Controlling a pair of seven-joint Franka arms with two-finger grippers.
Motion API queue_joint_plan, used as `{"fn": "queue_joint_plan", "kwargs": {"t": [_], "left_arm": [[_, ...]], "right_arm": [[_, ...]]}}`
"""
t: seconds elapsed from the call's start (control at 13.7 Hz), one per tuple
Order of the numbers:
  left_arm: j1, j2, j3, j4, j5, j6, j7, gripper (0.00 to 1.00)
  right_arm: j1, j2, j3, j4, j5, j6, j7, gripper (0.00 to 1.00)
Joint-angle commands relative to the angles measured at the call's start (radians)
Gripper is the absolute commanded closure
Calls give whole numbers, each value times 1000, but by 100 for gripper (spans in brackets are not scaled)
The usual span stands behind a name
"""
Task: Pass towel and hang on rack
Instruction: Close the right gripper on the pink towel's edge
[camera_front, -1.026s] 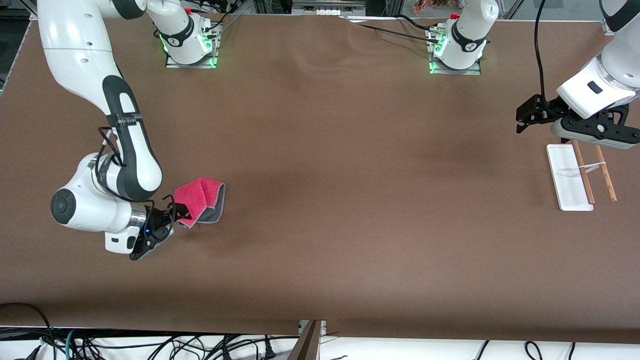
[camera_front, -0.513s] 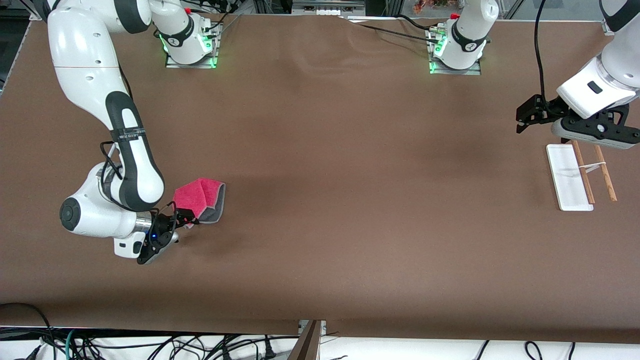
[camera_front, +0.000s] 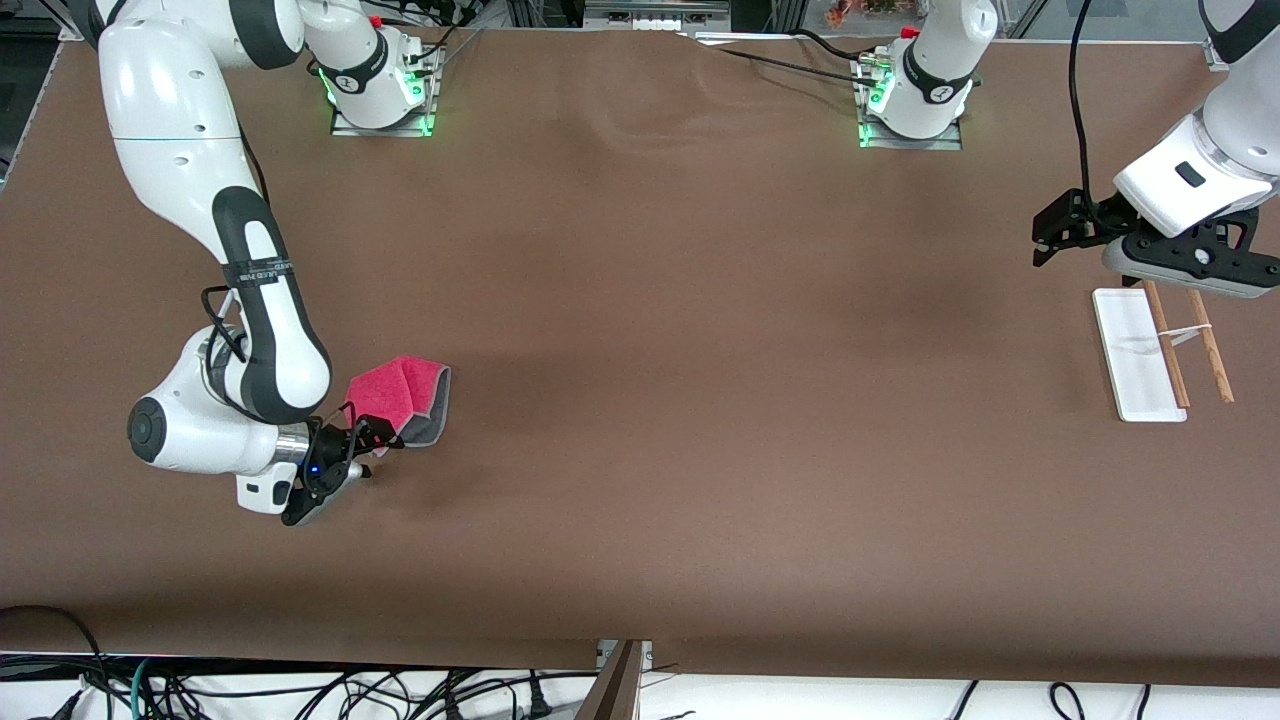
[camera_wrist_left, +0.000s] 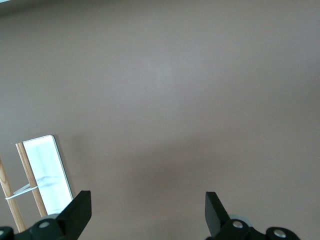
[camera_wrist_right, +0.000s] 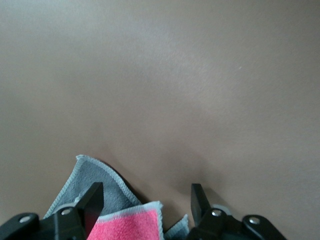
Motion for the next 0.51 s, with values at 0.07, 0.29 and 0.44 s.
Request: {"fn": "queue_joint_plan", "kwargs": {"t": [0.07,0.29,0.44], "left_arm": [[1,3,-1,18,-9,-15,0,0],[1,3,-1,18,-9,-15,0,0],[1,1,-1,18,-9,-15,0,0]], "right_arm": [[-2,-5,4,-17,26,-12,-24,25],[-3,-8,4,-23,26,-20,-25,36],[-8,-8,4,-23,26,-21,-33,43]]}}
